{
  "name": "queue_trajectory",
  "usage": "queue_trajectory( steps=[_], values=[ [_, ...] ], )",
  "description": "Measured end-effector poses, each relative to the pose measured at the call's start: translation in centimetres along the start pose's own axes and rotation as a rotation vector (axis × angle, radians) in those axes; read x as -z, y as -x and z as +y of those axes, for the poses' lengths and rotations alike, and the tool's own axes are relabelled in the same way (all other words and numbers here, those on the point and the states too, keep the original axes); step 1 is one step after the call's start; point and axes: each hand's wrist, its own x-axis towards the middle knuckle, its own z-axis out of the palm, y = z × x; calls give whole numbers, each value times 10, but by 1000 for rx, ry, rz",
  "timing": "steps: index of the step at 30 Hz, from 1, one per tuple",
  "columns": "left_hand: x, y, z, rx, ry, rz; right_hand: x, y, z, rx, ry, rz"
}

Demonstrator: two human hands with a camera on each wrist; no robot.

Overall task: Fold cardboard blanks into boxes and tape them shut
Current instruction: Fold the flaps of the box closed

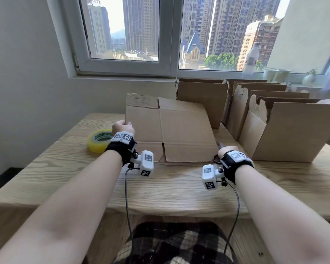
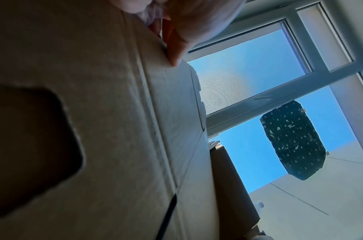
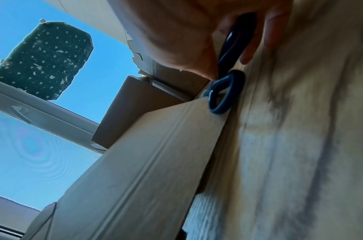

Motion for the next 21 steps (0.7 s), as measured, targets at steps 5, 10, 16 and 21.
queue_trajectory(
  steps=[5, 10, 16, 21],
  values=[
    [5, -1, -6, -4, 29, 60, -46, -73, 11, -50, -144, -48],
    [20, -7, -17, 8, 10, 152, -19, 11, -17, -154, -134, 105],
    [36, -12, -26, 53, 48, 211, -22, 36, -47, 182, -193, 179],
    [48, -10, -22, 94, 102, 252, -34, 45, -78, 178, -340, 74]
  ],
)
